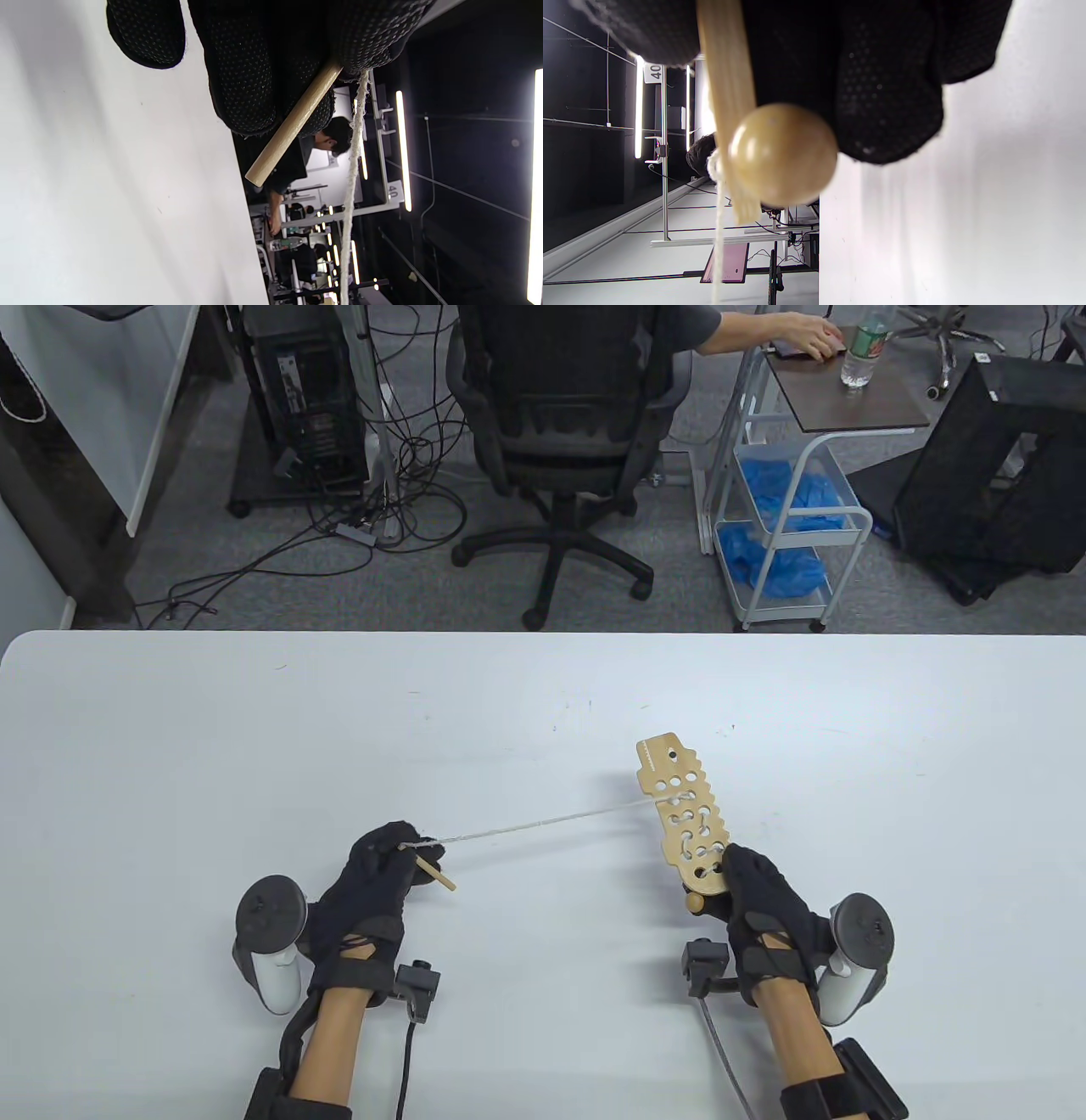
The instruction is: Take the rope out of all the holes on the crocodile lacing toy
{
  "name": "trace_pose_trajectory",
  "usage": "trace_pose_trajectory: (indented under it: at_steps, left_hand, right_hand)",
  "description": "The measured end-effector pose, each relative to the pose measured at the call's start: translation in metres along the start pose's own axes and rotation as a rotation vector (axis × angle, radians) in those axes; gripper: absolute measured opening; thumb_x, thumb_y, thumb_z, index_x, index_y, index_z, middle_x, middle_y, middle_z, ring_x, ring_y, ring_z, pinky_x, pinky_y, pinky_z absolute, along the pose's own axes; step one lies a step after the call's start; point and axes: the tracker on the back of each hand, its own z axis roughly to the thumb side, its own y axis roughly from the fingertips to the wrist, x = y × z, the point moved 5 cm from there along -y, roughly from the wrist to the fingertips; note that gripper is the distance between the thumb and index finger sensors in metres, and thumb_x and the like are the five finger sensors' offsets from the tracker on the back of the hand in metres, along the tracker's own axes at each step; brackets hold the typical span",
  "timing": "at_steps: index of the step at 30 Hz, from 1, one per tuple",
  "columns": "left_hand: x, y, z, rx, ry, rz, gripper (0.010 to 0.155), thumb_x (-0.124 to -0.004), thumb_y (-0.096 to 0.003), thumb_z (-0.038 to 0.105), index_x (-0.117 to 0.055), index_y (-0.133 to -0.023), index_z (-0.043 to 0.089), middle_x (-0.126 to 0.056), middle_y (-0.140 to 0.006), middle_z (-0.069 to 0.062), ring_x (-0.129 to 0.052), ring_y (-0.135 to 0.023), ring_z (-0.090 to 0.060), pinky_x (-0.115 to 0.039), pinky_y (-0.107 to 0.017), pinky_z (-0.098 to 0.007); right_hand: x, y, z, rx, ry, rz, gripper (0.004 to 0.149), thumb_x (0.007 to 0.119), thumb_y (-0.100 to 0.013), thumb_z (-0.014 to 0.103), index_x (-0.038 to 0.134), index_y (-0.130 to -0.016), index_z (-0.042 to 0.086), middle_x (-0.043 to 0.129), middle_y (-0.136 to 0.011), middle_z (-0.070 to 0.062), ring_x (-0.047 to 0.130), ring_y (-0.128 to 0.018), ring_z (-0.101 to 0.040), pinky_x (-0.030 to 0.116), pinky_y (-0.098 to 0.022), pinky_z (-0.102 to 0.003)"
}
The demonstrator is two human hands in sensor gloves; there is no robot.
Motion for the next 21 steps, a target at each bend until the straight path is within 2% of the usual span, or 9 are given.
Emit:
trace_pose_trajectory:
  at_steps: [1,2,7,11,21]
  left_hand:
    - [0.001,0.0,-0.001,0.006,0.001,0.003,0.044,-0.076,-0.0525,0.041,-0.074,-0.096,0.04,-0.097,-0.092,0.009,-0.097,-0.08,-0.017,-0.072,-0.068,-0.057]
    - [0.003,0.0,-0.002,0.014,0.0,0.007,0.045,-0.079,-0.052,0.035,-0.075,-0.096,0.041,-0.095,-0.094,0.007,-0.095,-0.081,-0.018,-0.07,-0.068,-0.058]
    - [0.011,0.0,-0.003,0.031,-0.025,0.042,0.043,-0.079,-0.0516,0.038,-0.077,-0.094,0.043,-0.087,-0.097,0.003,-0.091,-0.079,-0.018,-0.068,-0.069,-0.058]
    - [0.016,0.0,-0.005,0.042,-0.014,0.063,0.043,-0.079,-0.0516,0.038,-0.077,-0.094,0.043,-0.089,-0.094,0.003,-0.093,-0.071,-0.015,-0.069,-0.069,-0.057]
    - [0.015,0.0,-0.008,0.05,-0.011,0.06,0.043,-0.079,-0.0515,0.037,-0.077,-0.095,0.042,-0.09,-0.092,0.002,-0.094,-0.072,-0.016,-0.07,-0.068,-0.058]
  right_hand:
    - [0.0,0.0,0.0,-0.001,0.004,-0.001,0.046,0.08,-0.043,0.039,0.084,-0.071,0.002,0.104,-0.048,-0.018,0.103,-0.039,-0.038,0.075,-0.047,-0.063]
    - [0.0,0.0,0.0,-0.002,0.007,-0.003,0.047,0.08,-0.043,0.04,0.084,-0.071,0.003,0.104,-0.048,-0.018,0.103,-0.039,-0.038,0.075,-0.047,-0.063]
    - [-0.002,0.0,-0.001,0.008,-0.016,-0.011,0.047,0.08,-0.043,0.04,0.084,-0.071,0.002,0.104,-0.048,-0.018,0.103,-0.039,-0.038,0.075,-0.047,-0.063]
    - [-0.003,0.0,-0.002,0.014,-0.018,-0.02,0.047,0.08,-0.043,0.04,0.083,-0.072,0.003,0.104,-0.048,-0.018,0.103,-0.039,-0.038,0.074,-0.047,-0.063]
    - [-0.003,0.0,-0.003,0.012,-0.011,-0.023,0.047,0.08,-0.043,0.04,0.083,-0.072,0.003,0.103,-0.049,-0.019,0.102,-0.04,-0.038,0.074,-0.047,-0.063]
